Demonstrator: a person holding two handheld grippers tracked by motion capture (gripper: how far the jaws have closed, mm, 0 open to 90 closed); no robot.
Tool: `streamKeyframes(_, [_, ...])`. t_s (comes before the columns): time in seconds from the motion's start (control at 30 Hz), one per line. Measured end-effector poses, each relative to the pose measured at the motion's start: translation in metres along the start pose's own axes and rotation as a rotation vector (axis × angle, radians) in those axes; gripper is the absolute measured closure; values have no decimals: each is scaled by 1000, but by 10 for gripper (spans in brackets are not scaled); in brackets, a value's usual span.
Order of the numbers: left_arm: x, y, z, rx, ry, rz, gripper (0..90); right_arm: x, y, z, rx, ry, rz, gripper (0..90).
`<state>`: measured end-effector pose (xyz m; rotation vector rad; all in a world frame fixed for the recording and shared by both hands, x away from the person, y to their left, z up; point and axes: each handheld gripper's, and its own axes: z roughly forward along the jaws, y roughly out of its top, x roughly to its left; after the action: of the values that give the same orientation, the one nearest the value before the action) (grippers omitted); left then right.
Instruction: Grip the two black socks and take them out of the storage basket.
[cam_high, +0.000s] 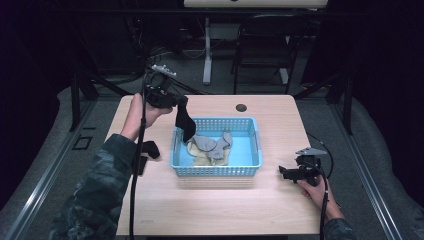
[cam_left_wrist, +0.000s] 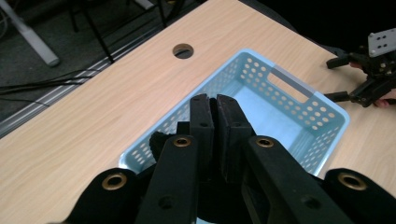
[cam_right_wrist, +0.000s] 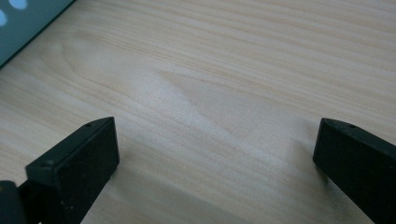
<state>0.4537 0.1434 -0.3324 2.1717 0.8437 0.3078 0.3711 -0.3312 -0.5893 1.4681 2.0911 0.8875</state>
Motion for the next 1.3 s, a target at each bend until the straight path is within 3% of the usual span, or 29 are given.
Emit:
streamKeyframes(0.4, [31, -21, -46, -52, 81, -70, 858, 0, 0, 0, 1, 0, -1, 0])
streamKeyframes(0.63, [53, -52, -71, -67, 132, -125, 858, 0, 0, 0, 0, 0, 0, 0])
streamKeyframes(0.77, [63, -70, -78, -61, 148, -155, 857, 0, 0, 0, 1, 0, -1, 0])
streamKeyframes(1.0, [74, -101, -74, -43, 177, -195, 857, 0, 0, 0, 1, 0, -1, 0])
streamKeyframes(1.03, [77, -113, -69, -29, 191, -212, 857, 0, 0, 0, 0, 0, 0, 0])
streamKeyframes(1.07, [77, -113, -69, -29, 191, -212, 856, 0, 0, 0, 0, 0, 0, 0])
streamKeyframes(1.17, [85, -139, -57, 4, 189, -249, 856, 0, 0, 0, 1, 0, -1, 0])
streamKeyframes(1.3, [88, -155, -43, 41, 211, -269, 856, 0, 0, 0, 0, 0, 0, 0])
